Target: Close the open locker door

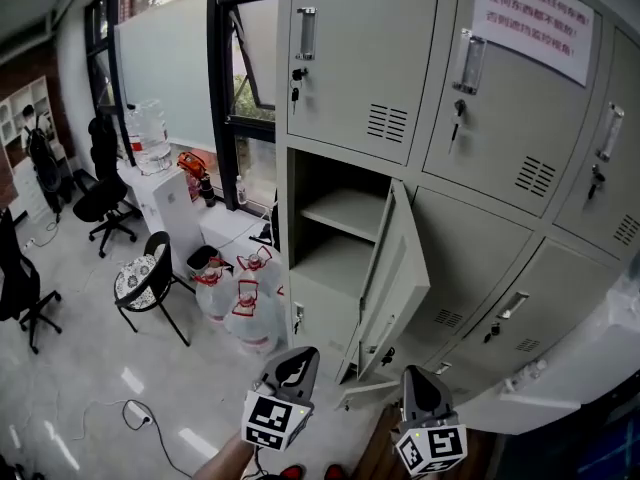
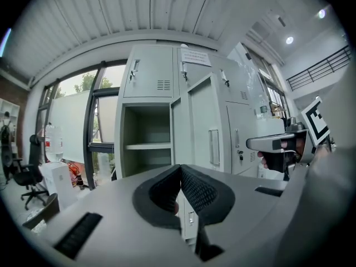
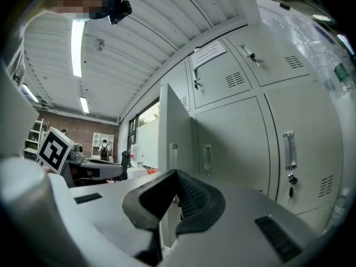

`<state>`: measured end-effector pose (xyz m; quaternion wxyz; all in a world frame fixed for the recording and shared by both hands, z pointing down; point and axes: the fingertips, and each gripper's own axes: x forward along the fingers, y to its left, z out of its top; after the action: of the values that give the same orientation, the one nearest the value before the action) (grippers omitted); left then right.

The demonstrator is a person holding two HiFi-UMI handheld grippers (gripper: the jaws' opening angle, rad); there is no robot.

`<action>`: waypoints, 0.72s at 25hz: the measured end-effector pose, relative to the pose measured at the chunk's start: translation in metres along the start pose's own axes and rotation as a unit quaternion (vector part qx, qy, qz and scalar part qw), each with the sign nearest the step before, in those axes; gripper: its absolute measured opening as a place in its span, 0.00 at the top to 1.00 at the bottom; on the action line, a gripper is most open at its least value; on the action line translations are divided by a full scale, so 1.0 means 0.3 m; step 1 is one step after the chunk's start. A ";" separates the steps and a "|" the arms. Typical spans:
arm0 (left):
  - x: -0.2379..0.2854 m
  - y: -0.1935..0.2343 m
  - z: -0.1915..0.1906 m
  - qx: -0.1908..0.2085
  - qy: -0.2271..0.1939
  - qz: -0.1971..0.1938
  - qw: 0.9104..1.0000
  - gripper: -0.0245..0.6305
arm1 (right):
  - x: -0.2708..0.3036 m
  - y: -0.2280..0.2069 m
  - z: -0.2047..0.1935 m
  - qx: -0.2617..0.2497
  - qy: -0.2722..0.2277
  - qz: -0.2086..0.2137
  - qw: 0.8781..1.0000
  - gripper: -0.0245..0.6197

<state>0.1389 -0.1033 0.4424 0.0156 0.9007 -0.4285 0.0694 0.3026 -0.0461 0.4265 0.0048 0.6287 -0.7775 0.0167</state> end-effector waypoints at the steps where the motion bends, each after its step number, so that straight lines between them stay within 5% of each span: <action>1: 0.000 0.002 0.002 -0.003 0.000 0.012 1.000 0.93 | 0.014 -0.003 0.001 -0.001 0.000 0.014 1.000 0.95; 12: -0.047 0.007 -0.033 -0.013 0.006 0.119 0.993 0.93 | 0.113 0.029 -0.003 -0.007 -0.014 0.157 0.988 0.94; 14: -0.059 0.012 -0.036 -0.014 0.008 0.135 0.991 0.93 | 0.129 0.049 -0.011 -0.009 -0.010 0.186 0.982 0.76; 18: -0.077 0.018 -0.033 -0.013 0.007 0.157 0.988 0.93 | 0.158 0.066 -0.022 -0.005 -0.004 0.217 0.976 0.64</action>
<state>0.1194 -0.0881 0.4488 0.0194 0.8216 -0.5651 0.0720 0.2731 -0.0882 0.4340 0.0014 0.4452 -0.8954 0.0108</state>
